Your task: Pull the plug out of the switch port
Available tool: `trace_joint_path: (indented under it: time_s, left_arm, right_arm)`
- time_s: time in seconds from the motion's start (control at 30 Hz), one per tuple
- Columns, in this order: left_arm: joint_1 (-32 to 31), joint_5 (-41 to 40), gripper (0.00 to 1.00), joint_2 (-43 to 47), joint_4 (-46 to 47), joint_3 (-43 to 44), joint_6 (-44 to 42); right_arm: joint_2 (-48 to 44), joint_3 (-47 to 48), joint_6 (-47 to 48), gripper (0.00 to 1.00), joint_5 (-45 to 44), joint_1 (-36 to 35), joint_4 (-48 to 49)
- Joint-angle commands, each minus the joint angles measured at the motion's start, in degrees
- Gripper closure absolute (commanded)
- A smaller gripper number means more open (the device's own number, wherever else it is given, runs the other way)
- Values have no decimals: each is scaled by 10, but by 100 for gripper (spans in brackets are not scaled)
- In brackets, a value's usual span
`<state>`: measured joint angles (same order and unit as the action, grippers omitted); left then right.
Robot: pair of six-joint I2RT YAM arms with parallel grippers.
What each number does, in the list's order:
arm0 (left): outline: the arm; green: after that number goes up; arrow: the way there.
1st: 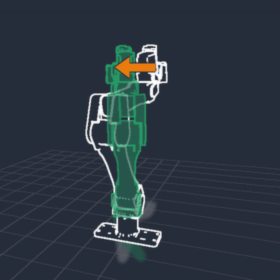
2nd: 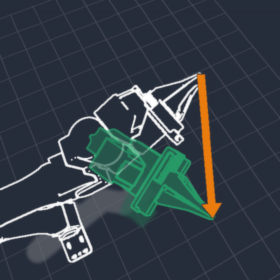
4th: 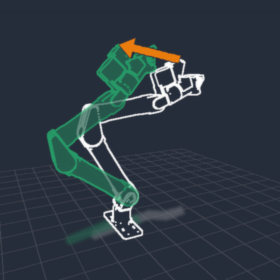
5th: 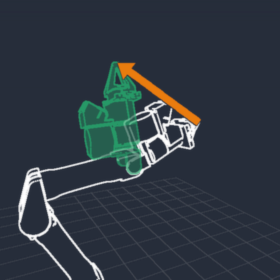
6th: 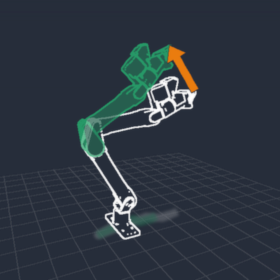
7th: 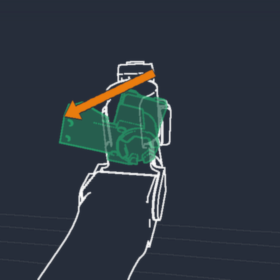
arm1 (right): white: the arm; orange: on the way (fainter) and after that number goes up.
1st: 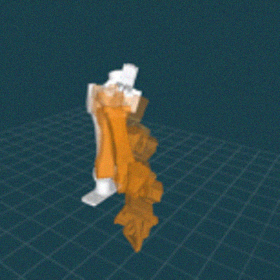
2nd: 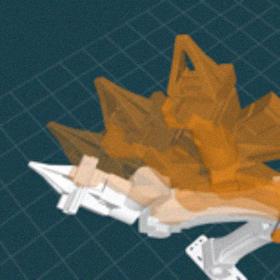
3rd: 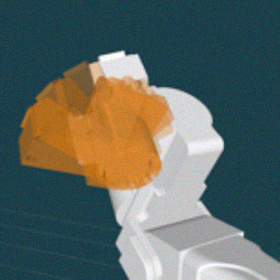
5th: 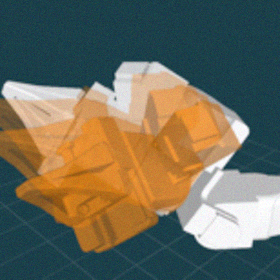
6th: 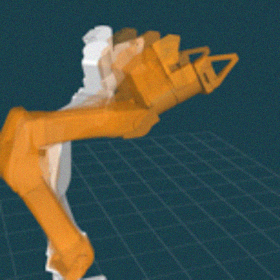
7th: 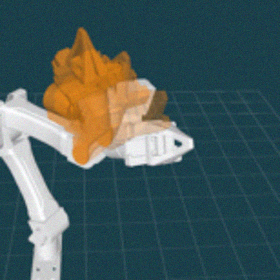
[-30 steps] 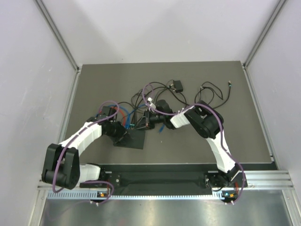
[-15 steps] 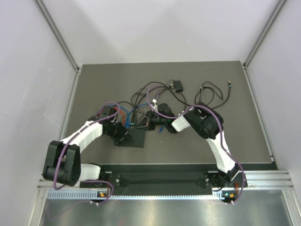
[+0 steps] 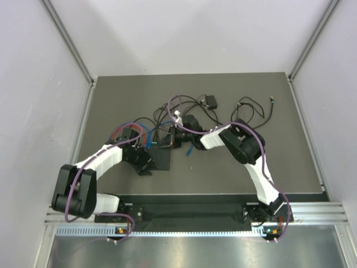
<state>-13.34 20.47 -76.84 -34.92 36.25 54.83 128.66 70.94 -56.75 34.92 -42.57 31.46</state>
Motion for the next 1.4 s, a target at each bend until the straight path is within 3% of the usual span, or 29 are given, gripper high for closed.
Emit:
trace_joint_path:
  time_s: [0.0, 0.23, 0.4, 0.67, 0.83, 1.03, 1.17, 1.37]
  left_arm:
    - [-9, -5, 48, 69, 15, -25, -31]
    - [-8, -2, 33, 158, 12, -13, -26]
    - [-8, -46, 30, 174, 4, 35, -38]
    - [-8, -66, 37, 38, 41, 115, -35]
    - [-18, -144, 38, -63, -122, 207, 14]
    - [-26, -170, 36, -87, -117, 230, 56]
    - [-30, -184, 37, -164, -200, 284, 77]
    - [-36, -199, 37, -234, -243, 349, 91]
  right_arm:
    - [18, 3, -63, 100, -6, 27, 160]
    - [-18, -62, -42, 100, -2, 26, 151]
    - [-34, -94, -35, 100, 2, 16, 162]
    - [-53, -85, 0, 100, 5, 5, 123]
    - [-69, -64, 59, 100, -9, 1, 61]
    - [-67, -62, 78, 100, -14, -2, 40]
    - [-70, -67, 88, 100, -20, -2, 39]
    - [-63, -58, 82, 100, -20, -2, 53]
